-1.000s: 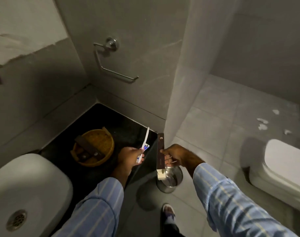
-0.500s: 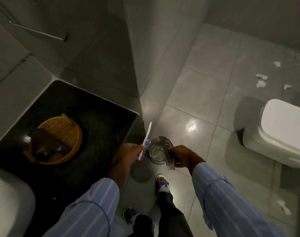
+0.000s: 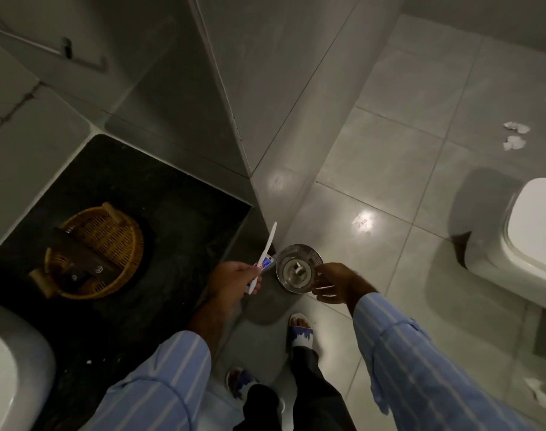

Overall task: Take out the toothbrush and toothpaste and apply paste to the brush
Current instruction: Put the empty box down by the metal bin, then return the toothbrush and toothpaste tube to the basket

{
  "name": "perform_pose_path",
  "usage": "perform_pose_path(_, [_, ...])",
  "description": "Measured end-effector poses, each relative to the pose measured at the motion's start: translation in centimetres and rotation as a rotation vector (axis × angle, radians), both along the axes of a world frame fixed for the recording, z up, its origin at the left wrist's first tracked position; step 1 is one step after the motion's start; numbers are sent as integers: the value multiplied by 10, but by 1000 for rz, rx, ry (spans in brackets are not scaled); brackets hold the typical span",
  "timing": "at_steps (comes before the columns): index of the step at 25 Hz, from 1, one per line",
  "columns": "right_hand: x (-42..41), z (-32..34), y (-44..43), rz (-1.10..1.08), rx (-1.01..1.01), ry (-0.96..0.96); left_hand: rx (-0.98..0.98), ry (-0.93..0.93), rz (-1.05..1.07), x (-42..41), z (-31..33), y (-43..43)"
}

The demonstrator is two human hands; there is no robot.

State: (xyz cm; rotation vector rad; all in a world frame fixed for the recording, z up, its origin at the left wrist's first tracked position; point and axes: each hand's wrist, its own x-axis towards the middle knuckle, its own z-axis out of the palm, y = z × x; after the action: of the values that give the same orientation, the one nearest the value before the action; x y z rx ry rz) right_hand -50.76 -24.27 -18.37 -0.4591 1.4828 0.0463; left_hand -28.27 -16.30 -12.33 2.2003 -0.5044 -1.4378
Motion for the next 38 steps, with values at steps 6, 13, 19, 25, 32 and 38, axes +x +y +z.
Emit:
perform_pose_path(6, [27,64,-47,422,-584,-5,-30,-132,-129,2,27,-15])
perform_pose_path(13, [91,183,-78,1142,-1143,-139,-195,-299,-481,45,124,-38])
perform_pose_path(19, [153,249,-73,1382,-1129,-168,-394,-335,-473,101,206,-34])
perform_pose_path(25, [207,283,-67,1119,-952,-482,-586,-221,-93,140,251,-10])
perform_pose_path(32, [289,287,-47,911,-869,-596,-643,-105,196,197,259,17])
perform_pose_path(38, [363,269,-50,918,-943,-500,-590,-109,359,273,252,26])
